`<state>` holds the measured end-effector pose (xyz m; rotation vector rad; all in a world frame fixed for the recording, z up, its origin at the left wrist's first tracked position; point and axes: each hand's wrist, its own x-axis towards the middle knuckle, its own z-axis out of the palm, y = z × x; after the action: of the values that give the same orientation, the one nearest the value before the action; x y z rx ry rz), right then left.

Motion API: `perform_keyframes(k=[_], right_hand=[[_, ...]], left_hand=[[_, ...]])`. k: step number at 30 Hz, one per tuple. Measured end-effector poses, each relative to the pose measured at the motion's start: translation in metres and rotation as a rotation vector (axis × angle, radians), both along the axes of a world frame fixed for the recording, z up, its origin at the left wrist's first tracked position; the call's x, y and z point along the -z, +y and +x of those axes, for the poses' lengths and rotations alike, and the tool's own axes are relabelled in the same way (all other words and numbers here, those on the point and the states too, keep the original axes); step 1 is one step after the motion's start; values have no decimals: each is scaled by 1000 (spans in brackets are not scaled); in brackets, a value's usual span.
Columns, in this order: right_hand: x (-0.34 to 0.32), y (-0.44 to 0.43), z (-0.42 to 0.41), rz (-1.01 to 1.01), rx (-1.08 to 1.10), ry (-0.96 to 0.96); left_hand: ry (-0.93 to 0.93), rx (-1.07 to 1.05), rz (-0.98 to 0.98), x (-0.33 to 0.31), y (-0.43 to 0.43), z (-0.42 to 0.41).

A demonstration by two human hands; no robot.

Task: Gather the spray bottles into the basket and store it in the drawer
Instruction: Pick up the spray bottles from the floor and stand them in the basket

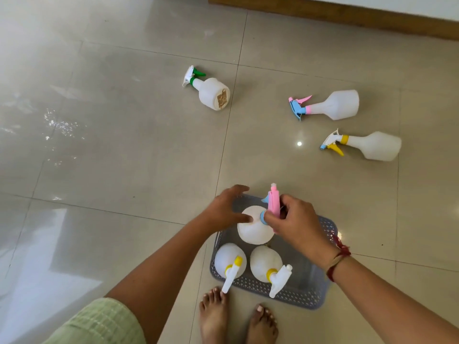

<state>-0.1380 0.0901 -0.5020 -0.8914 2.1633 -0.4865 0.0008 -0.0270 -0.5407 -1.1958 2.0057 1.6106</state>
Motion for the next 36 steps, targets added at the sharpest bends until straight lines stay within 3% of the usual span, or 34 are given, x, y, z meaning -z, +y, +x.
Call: perform_keyframes(k=[6,9,23,32,36], right_hand=[[44,16,32,117,135,-97],[59,14,44,135,228,-164],[81,7,62,135,255,-220],[70,16,59,165,258,-275],[53,21,37,184,284,-169]], left_hand=[[-136,-269,-81,10,17,40],[-148,-255,-17,15,30,44],[-151,-258,51,24,53,35],[-206,-222,-61,28,45,44],[-223,-223,-118,25,32,49]])
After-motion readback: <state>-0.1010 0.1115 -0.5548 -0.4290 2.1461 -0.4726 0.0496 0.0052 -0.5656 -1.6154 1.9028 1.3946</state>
